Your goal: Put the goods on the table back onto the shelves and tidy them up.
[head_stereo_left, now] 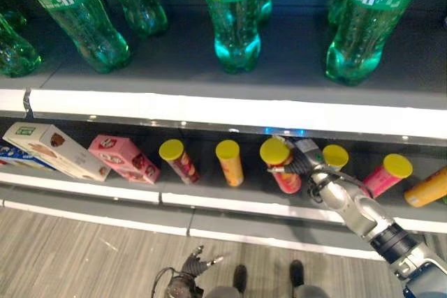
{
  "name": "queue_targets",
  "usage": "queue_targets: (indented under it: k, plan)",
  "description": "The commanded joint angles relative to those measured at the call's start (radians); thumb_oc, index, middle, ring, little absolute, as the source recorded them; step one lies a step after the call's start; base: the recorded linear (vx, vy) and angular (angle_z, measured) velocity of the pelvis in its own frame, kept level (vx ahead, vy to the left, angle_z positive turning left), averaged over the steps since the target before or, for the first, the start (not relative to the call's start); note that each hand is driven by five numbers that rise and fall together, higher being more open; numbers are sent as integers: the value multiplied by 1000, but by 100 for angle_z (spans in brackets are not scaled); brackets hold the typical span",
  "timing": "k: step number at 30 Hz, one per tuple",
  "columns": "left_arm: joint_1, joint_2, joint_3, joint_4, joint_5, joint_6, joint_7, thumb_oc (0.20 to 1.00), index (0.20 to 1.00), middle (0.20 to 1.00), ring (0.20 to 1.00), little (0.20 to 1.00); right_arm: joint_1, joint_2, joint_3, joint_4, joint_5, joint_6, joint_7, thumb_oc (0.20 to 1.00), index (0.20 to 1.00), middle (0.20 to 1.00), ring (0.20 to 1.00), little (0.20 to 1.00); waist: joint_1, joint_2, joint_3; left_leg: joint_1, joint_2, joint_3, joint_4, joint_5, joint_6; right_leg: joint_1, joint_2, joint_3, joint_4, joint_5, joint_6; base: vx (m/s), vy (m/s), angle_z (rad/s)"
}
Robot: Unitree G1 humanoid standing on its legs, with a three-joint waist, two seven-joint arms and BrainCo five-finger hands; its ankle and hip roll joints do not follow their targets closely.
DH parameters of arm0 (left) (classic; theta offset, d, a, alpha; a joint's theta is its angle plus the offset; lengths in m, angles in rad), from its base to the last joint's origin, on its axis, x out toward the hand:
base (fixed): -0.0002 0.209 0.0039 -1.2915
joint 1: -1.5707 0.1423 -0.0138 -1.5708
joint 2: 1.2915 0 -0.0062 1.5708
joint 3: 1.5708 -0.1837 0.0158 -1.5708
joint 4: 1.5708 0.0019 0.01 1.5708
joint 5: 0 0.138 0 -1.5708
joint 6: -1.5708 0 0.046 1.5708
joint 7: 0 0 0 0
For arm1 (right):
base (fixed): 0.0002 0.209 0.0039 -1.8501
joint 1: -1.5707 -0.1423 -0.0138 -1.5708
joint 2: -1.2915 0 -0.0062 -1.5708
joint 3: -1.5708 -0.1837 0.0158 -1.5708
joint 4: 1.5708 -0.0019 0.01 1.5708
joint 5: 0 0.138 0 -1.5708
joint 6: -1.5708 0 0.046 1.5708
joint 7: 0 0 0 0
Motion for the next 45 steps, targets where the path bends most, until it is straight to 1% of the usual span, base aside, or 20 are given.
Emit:
queue_targets:
  k: [1,3,4,13,14,17,21,26,38,45]
  plan:
    - [-48,38,-26,14,-53,-18,24,1000,1000,1000,1000,1000,-138,32,-26,-51,-27,-16,-58,200,200,200,200,200,23,-48,63,-65,57,9,259,-222,-23,-62,-104,7,233,-148,54,-50,-4,14]
    - [-52,38,-28,14,-56,-17,25,1000,1000,1000,1000,1000,-142,31,-30,-51,-27,-15,-63,200,200,200,200,200,24,-47,71,-77,57,8,269,-224,-25,-69,-104,6,240,-152,53,-34,-9,9]
    - [-58,40,-32,12,-60,-17,29,1000,1000,1000,1000,1000,-154,28,-40,-53,-26,-10,-77,200,200,200,200,200,26,-41,86,-95,57,4,285,-226,-27,-85,-104,4,252,-156,52,-33,-12,1]
    - [-66,40,-35,21,-57,-14,31,1000,1000,1000,1000,1000,-183,37,-47,-41,-39,-2,-100,200,200,200,200,200,24,-26,104,-132,62,10,321,-242,-30,-127,-105,8,289,-168,47,-4,-4,2]
    - [-71,43,-37,16,-57,-16,36,1000,1000,1000,1000,1000,-198,45,-55,-32,-36,1,-119,200,200,200,200,200,22,-18,109,-143,64,12,323,-242,-32,-140,-106,11,295,-172,46,0,0,0]
    - [-75,44,-41,9,-61,-17,41,1000,1000,1000,1000,1000,-208,49,-68,-25,-31,5,-139,200,200,200,200,200,22,-13,114,-150,64,12,326,-242,-32,-150,-107,13,300,-173,45,-11,3,1]
    - [-91,46,-49,-15,-84,-20,55,1000,1000,1000,1000,1000,-243,67,-118,1,-22,33,-214,200,200,200,200,200,23,7,134,-173,63,16,334,-240,-32,-180,-108,21,307,-167,45,-23,10,-1]
    - [-124,44,-48,-1,-99,-17,63,1000,1000,1000,1000,1000,-273,66,-128,35,-13,50,-238,200,200,200,200,200,20,18,149,-199,61,12,329,-229,-34,-204,-112,20,303,-160,44,-19,9,-3]
    - [-154,31,-38,35,-109,-13,76,1000,1000,1000,1000,1000,-281,93,-74,36,-1,35,-208,200,200,200,200,200,16,18,170,-231,62,15,326,-217,-38,-234,-112,22,305,-155,40,-4,1,2]
    - [-176,27,-37,36,-129,-12,94,1000,1000,1000,1000,1000,-291,118,-57,45,15,35,-219,200,200,200,200,200,11,14,186,-242,58,16,333,-217,-37,-243,-114,24,304,-147,40,0,0,0]
